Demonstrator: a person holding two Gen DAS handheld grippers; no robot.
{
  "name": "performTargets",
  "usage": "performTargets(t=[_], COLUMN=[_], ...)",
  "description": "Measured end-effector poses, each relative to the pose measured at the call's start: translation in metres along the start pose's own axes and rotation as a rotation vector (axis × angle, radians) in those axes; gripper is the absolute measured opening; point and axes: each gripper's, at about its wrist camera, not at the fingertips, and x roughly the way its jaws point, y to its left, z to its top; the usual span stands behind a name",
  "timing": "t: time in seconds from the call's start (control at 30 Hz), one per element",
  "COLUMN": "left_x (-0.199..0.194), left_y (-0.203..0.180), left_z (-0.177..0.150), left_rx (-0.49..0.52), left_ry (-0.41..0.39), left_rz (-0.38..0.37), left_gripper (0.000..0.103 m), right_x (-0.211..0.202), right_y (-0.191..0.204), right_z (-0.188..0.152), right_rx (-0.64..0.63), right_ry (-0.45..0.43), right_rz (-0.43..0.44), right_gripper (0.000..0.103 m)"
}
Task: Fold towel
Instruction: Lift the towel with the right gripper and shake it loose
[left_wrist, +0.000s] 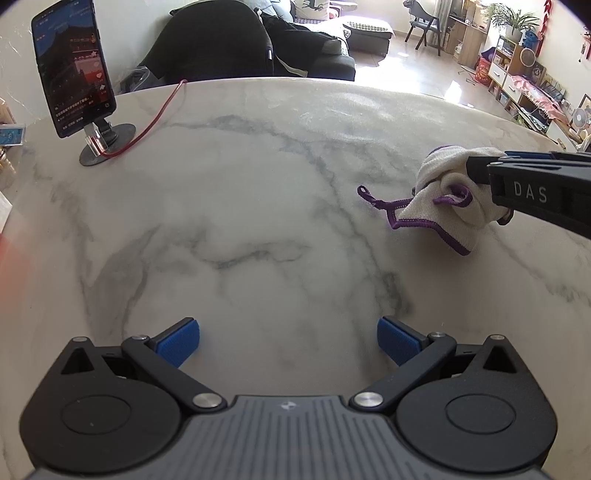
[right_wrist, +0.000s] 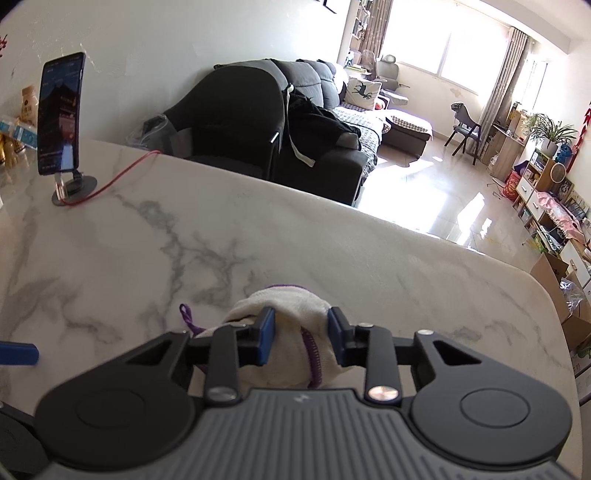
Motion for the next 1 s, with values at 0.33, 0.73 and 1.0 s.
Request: performTargets(t=[0.33,0.73,1.0], left_x=[0.0002,0.0009,0.0011], left_y=[0.0,0.0007,0.0011], left_z=[0.0006,0.0017,0.0022], left_rx=[0.002,0.007,0.008], left_ry=[0.0,0.004,0.004], left_rz=[-0.001,-0.004,-0.005], left_gripper=[0.103,0.103,0.103], right_x=[0.0009,0.0035,0.0038], right_y=[0.0031,0.0038,0.0031], right_z=[0.0,-0.0003,-0.0011], right_rx=[0.001,0.005,0.008], right_ry=[0.004,0.007,0.007], right_rz=[-0.003,-0.006,-0.008], right_gripper=[0.034,0.034,0.034])
